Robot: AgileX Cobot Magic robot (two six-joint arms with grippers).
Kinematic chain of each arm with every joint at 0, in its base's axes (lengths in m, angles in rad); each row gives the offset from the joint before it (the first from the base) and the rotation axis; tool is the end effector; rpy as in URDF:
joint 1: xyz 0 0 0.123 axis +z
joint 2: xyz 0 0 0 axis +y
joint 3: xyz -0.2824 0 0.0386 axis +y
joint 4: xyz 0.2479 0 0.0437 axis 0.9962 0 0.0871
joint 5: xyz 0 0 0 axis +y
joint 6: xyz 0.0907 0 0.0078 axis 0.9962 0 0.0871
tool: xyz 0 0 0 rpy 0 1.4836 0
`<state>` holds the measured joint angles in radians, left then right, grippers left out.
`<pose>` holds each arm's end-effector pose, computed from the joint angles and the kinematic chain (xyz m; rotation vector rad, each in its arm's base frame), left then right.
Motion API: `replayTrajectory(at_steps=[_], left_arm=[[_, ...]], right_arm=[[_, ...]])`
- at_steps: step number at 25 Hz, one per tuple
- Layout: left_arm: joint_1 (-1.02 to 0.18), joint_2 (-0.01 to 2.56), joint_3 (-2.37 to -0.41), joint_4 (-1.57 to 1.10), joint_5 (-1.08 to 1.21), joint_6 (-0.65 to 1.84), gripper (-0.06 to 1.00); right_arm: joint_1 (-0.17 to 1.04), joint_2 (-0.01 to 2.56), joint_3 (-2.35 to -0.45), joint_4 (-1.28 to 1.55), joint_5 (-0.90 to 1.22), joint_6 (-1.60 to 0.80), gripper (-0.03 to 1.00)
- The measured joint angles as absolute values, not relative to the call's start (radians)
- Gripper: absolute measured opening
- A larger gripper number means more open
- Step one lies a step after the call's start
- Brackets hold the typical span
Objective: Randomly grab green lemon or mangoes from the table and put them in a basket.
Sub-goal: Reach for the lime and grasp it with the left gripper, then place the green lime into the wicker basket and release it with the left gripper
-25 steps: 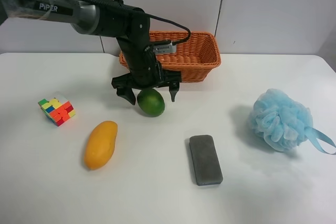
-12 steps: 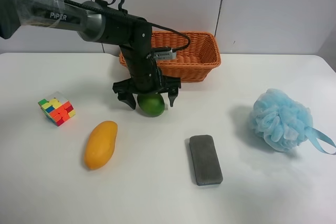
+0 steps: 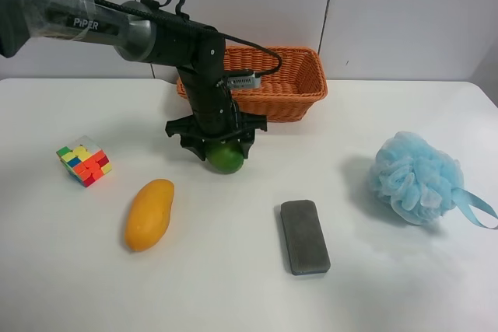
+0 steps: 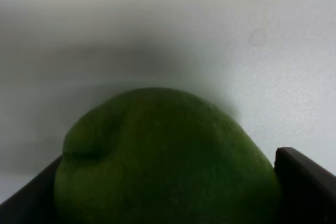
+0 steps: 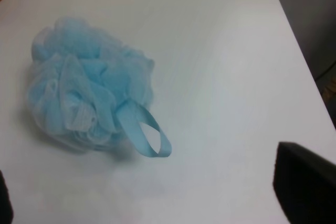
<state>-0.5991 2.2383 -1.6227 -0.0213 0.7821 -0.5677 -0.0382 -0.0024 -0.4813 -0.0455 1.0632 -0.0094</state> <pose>0.3759 -0.2583 0.1254 0.0267 2.9246 -0.2316 -0.0034 -0.0035 0.2718 0.0314 2.0631 -0.0841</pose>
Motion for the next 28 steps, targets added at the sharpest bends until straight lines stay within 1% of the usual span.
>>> replayTrajectory(at_steps=[9,16,21,28], left_arm=[[-0.599,2.11,-1.623,-0.025,0.887,-0.568,0.7],[-0.598,1.977,-1.629,-0.052,0.912,-0.568,0.7],[-0.568,1.977,-1.774,-0.064,0.973,-0.528,0.7],[-0.528,2.096,-2.043,-0.063,0.966,-0.426,0.7]], right_arm=[[-0.038,-0.002,-0.481,-0.045,1.063,-0.009,0.99],[-0.038,-0.002,-0.481,-0.045,1.063,-0.009,0.99],[-0.038,-0.002,-0.481,-0.045,1.063,-0.009,0.99],[-0.038,-0.002,-0.481,-0.045,1.063,-0.009,0.99]])
